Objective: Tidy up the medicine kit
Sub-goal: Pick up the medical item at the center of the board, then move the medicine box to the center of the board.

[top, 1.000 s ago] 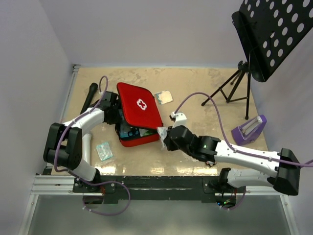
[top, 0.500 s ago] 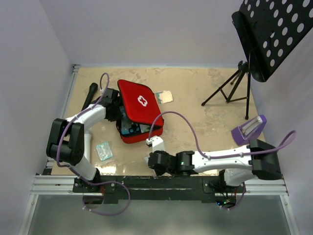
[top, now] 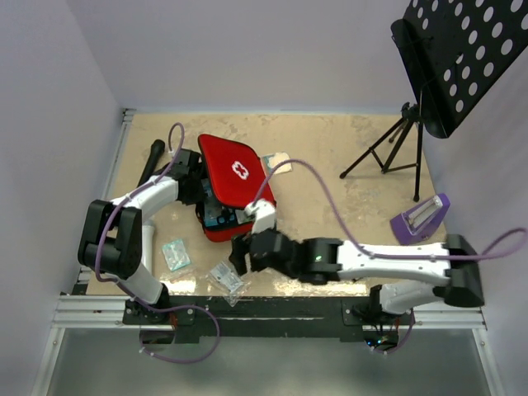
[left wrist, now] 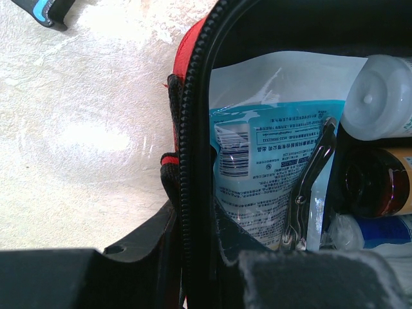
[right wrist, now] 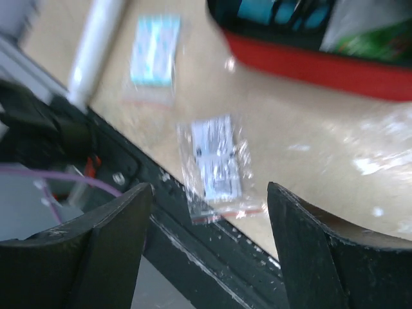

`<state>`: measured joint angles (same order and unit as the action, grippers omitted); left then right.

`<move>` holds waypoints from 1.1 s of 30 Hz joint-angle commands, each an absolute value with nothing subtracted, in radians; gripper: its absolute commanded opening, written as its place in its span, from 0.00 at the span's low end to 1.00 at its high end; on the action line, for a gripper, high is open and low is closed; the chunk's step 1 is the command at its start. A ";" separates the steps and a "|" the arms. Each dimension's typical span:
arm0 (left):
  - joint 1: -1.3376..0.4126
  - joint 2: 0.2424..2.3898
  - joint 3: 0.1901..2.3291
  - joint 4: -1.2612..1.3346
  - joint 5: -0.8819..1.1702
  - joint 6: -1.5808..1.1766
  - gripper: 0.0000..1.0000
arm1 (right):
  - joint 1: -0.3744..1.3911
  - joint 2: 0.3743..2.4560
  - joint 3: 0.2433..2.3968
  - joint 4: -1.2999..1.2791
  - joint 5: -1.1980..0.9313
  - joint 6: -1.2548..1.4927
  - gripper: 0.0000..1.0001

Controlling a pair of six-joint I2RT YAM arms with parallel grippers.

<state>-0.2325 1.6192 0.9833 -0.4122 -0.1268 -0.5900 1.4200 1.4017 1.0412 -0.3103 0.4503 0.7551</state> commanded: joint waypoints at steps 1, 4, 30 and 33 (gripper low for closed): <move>-0.236 1.548 0.997 -0.325 -0.081 -0.618 0.18 | 1.201 1.172 1.077 -0.406 0.584 0.733 0.74; -0.236 1.511 0.953 -0.319 -0.075 -0.620 0.18 | 0.903 1.164 1.100 -0.347 0.517 0.631 0.73; -0.236 1.335 0.781 -0.357 -0.051 -0.606 0.19 | 0.600 2.170 1.666 -0.130 0.492 0.453 0.80; -0.236 1.332 0.772 -0.356 -0.057 -0.600 0.19 | 0.595 2.224 1.716 -0.158 0.508 0.453 0.80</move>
<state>-0.2325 1.3872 0.7605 -0.4339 -0.1246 -0.5831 0.6018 2.1750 1.6489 -0.1047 0.4633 0.4732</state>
